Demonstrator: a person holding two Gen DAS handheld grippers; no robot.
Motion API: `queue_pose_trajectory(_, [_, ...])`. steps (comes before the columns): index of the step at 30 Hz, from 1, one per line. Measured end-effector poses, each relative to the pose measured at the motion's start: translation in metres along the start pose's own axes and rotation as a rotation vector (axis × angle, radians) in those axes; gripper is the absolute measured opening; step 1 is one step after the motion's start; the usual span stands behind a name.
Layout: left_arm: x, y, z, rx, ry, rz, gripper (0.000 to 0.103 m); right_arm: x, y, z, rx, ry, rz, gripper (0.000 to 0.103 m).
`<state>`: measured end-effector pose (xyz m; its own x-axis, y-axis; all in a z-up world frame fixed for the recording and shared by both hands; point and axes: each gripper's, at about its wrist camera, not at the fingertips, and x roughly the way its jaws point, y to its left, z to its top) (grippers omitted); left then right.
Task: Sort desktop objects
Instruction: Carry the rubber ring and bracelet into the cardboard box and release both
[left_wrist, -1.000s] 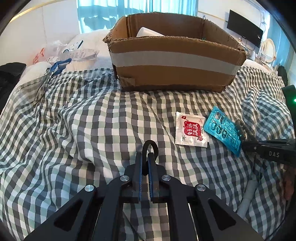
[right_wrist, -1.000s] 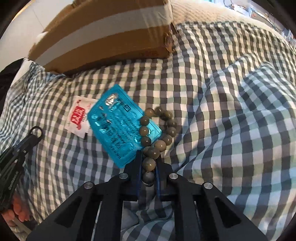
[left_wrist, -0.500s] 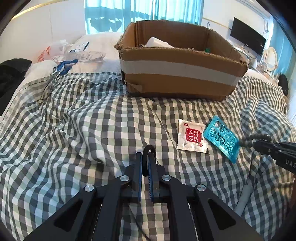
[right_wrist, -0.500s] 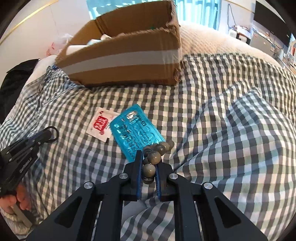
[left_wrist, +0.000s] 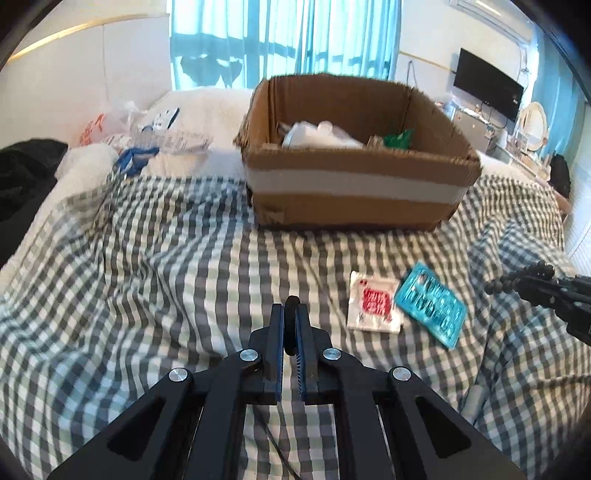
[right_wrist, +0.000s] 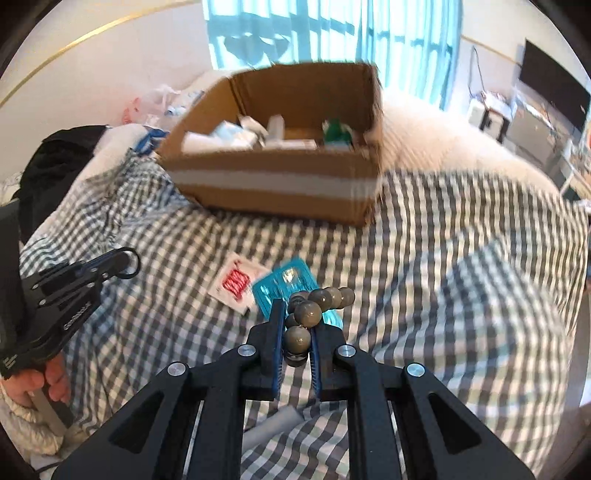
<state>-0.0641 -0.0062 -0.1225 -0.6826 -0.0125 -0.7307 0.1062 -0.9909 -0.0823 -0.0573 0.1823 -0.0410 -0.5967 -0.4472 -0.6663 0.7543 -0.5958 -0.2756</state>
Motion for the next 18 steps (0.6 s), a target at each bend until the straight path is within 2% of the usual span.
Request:
queue_pose_trajectory(6, [-0.012, 0.000, 0.035, 0.028, -0.064, -0.005, 0.006, -0.030, 0.015, 0.039, -0.106, -0.110, -0.006, 0.011])
queue_pose_trajectory(12, [-0.023, 0.005, 0.092, 0.004, -0.168, -0.008, 0.006, -0.044, 0.019, 0.093, -0.175, -0.219, -0.028, 0.011])
queue_pose_trajectory(18, [-0.019, -0.010, 0.149, 0.030, -0.238, -0.013, 0.006, -0.024, 0.016, 0.149, -0.191, -0.226, -0.021, 0.011])
